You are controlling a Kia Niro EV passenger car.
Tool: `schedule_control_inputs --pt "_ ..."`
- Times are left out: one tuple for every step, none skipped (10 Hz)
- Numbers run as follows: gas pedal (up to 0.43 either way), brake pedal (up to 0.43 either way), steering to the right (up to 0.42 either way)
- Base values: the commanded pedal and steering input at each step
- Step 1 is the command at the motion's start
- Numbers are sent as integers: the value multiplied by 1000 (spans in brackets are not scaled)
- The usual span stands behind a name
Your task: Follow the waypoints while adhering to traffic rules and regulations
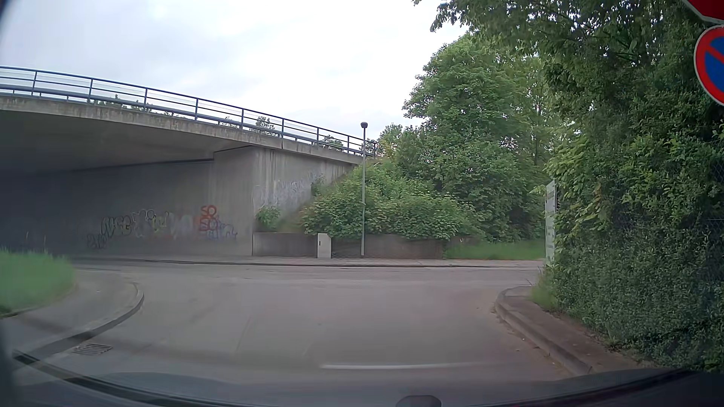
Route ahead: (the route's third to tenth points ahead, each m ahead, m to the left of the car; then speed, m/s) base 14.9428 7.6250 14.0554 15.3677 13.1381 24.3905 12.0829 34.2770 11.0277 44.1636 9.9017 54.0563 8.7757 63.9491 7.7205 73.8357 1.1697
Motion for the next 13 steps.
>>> schedule_control_inputs --pt "0 268 -5" --pt "0 268 -5" --pt "0 268 -5" --pt "0 268 -5" --pt "0 268 -5" --pt "0 268 -5" --pt "0 268 -5" --pt "0 268 -5" --pt "0 268 -5" --pt "0 268 -5" --pt "0 268 -5" --pt "0 268 -6" --pt "0 268 -6"
